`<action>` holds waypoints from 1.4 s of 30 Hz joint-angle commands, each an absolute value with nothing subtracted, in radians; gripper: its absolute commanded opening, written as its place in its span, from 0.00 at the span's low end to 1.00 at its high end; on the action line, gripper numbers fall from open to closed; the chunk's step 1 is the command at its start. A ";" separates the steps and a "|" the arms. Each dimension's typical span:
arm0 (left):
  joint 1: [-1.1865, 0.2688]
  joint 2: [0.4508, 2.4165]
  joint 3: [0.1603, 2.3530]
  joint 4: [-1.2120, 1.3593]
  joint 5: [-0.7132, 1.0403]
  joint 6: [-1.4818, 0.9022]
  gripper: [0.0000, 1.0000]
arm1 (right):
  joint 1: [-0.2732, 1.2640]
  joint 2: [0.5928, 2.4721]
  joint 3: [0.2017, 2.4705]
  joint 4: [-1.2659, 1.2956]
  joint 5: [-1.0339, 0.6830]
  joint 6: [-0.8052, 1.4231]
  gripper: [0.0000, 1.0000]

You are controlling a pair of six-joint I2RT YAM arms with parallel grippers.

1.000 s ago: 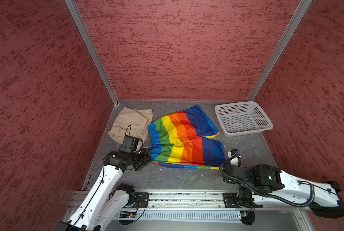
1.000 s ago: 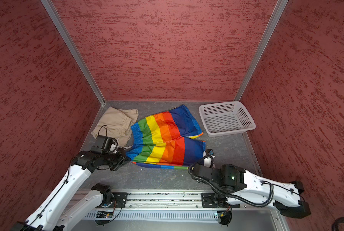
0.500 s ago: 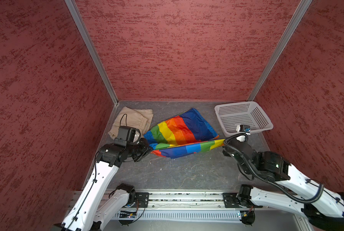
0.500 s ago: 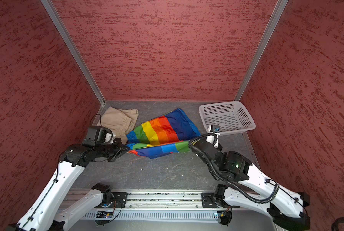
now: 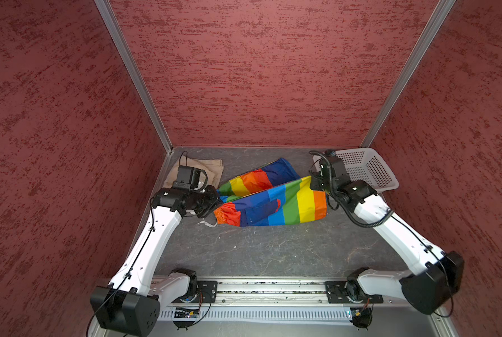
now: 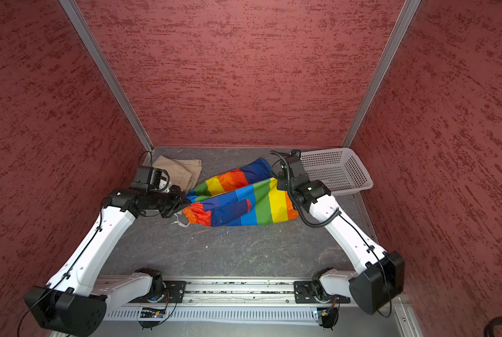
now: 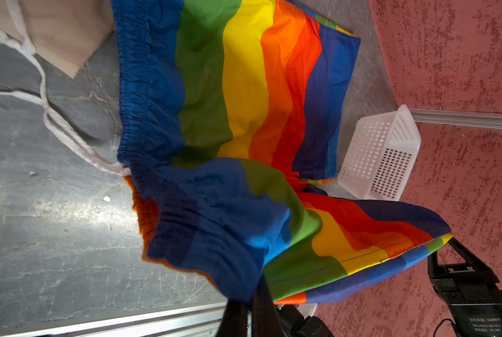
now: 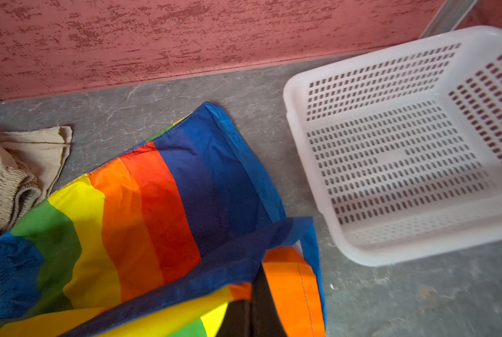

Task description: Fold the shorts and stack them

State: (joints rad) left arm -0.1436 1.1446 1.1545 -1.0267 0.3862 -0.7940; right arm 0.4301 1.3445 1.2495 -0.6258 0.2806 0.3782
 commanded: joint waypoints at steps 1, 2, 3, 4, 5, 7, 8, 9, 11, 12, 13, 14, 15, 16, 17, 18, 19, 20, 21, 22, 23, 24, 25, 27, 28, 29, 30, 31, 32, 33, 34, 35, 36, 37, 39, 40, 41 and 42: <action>-0.080 1.189 1.204 -1.080 0.277 -0.723 0.00 | 0.353 1.421 1.329 -0.527 0.324 0.327 0.00; -0.071 1.210 1.216 -1.080 0.281 -0.715 0.00 | 0.342 1.446 1.343 -0.516 0.313 0.324 0.00; -0.062 1.233 1.226 -1.077 0.286 -0.707 0.00 | 0.330 1.494 1.362 -0.504 0.301 0.322 0.00; -0.052 1.256 1.236 -1.075 0.291 -0.701 0.00 | 0.318 1.529 1.382 -0.492 0.291 0.321 0.00; -0.045 1.273 1.243 -1.071 0.294 -0.696 0.00 | 0.309 1.558 1.400 -0.481 0.282 0.318 0.00; -0.030 1.312 1.256 -1.059 0.304 -0.687 0.00 | 0.292 1.619 1.444 -0.449 0.275 0.310 0.00; -0.023 1.327 1.262 -1.055 0.309 -0.684 0.00 | 0.291 1.637 1.454 -0.422 0.276 0.296 0.00; -0.016 1.344 1.268 -1.050 0.318 -0.681 0.00 | 0.291 1.656 1.461 -0.379 0.277 0.279 0.00; -0.006 1.366 1.270 -1.037 0.331 -0.681 0.00 | 0.288 1.699 1.483 -0.325 0.279 0.262 0.00; -0.001 1.376 1.268 -1.028 0.330 -0.681 0.00 | 0.285 1.730 1.508 -0.316 0.273 0.256 0.00; 0.002 1.386 1.266 -1.021 0.331 -0.681 0.00 | 0.282 1.767 1.543 -0.322 0.266 0.254 0.00; 0.008 1.397 1.264 -1.014 0.333 -0.680 0.00 | 0.281 1.794 1.572 -0.331 0.260 0.253 0.00; 0.013 1.412 1.263 -1.010 0.334 -0.678 0.00 | 0.281 1.832 1.601 -0.334 0.251 0.252 0.00; 0.017 1.427 1.261 -1.004 0.333 -0.677 0.00 | 0.280 1.865 1.622 -0.332 0.239 0.252 0.00; 0.021 1.439 1.261 -0.999 0.334 -0.675 0.00 | 0.281 1.889 1.632 -0.322 0.225 0.249 0.00; 0.025 1.455 1.258 -0.988 0.335 -0.672 0.00 | 0.281 1.918 1.636 -0.306 0.210 0.245 0.00; 0.032 1.472 1.255 -0.978 0.336 -0.668 0.00 | 0.281 1.943 1.640 -0.292 0.205 0.240 0.00; 0.037 1.490 1.253 -0.970 0.332 -0.665 0.00 | 0.281 1.965 1.643 -0.281 0.205 0.236 0.00; 0.045 1.513 1.250 -0.963 0.322 -0.661 0.00 | 0.281 1.989 1.649 -0.272 0.205 0.229 0.00; 0.051 1.534 1.246 -0.953 0.313 -0.659 0.00 | 0.280 2.016 1.660 -0.266 0.201 0.222 0.00; 0.056 1.556 1.244 -0.943 0.305 -0.654 0.00 | 0.281 2.039 1.673 -0.263 0.198 0.217 0.00; 0.062 1.581 1.240 -0.933 0.300 -0.653 0.00 | 0.281 2.070 1.691 -0.265 0.192 0.212 0.00; 0.068 1.609 1.239 -0.924 0.296 -0.649 0.00 | 0.281 2.095 1.713 -0.267 0.189 0.209 0.00; 0.077 1.656 1.238 -0.908 0.292 -0.647 0.00 | 0.280 2.147 1.753 -0.274 0.180 0.207 0.00; 0.082 1.677 1.236 -0.897 0.290 -0.647 0.00 | 0.280 2.172 1.772 -0.273 0.178 0.207 0.00; 0.085 1.701 1.235 -0.888 0.287 -0.645 0.00 | 0.278 2.191 1.787 -0.273 0.174 0.207 0.00; 0.087 1.724 1.237 -0.879 0.279 -0.645 0.02 | 0.279 2.215 1.802 -0.270 0.173 0.207 0.01; 0.091 1.747 1.240 -0.869 0.272 -0.643 0.04 | 0.279 2.236 1.819 -0.267 0.167 0.208 0.03; 0.096 1.767 1.244 -0.863 0.264 -0.640 0.06 | 0.279 2.256 1.833 -0.265 0.165 0.208 0.05; 0.099 1.791 1.252 -0.856 0.259 -0.639 0.09 | 0.279 2.280 1.854 -0.264 0.166 0.207 0.07; 0.102 1.814 1.261 -0.850 0.257 -0.634 0.13 | 0.279 2.303 1.876 -0.265 0.169 0.202 0.10; 0.103 1.833 1.272 -0.848 0.255 -0.632 0.16 | 0.278 2.323 1.895 -0.267 0.174 0.201 0.13; 0.105 1.856 1.284 -0.848 0.255 -0.630 0.20 | 0.277 2.349 1.920 -0.271 0.181 0.196 0.18; 0.106 1.873 1.296 -0.848 0.255 -0.628 0.23 | 0.277 2.367 1.944 -0.274 0.187 0.195 0.21; 0.107 1.902 1.315 -0.852 0.256 -0.627 0.29 | 0.275 2.413 1.991 -0.276 0.209 0.194 0.29; 0.109 1.909 1.317 -0.853 0.257 -0.628 0.31 | 0.273 2.430 2.008 -0.276 0.221 0.196 0.31; 0.111 1.915 1.325 -0.855 0.257 -0.625 0.35 | 0.269 2.446 2.023 -0.270 0.232 0.200 0.36; 0.115 1.918 1.335 -0.863 0.256 -0.622 0.39 | 0.265 2.461 2.037 -0.262 0.233 0.208 0.40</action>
State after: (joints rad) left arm 0.1043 1.9057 1.3041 -0.8402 0.3107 -0.6376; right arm 0.2798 2.4233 1.9892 -0.2947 0.1654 0.2001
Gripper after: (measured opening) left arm 0.358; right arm 0.366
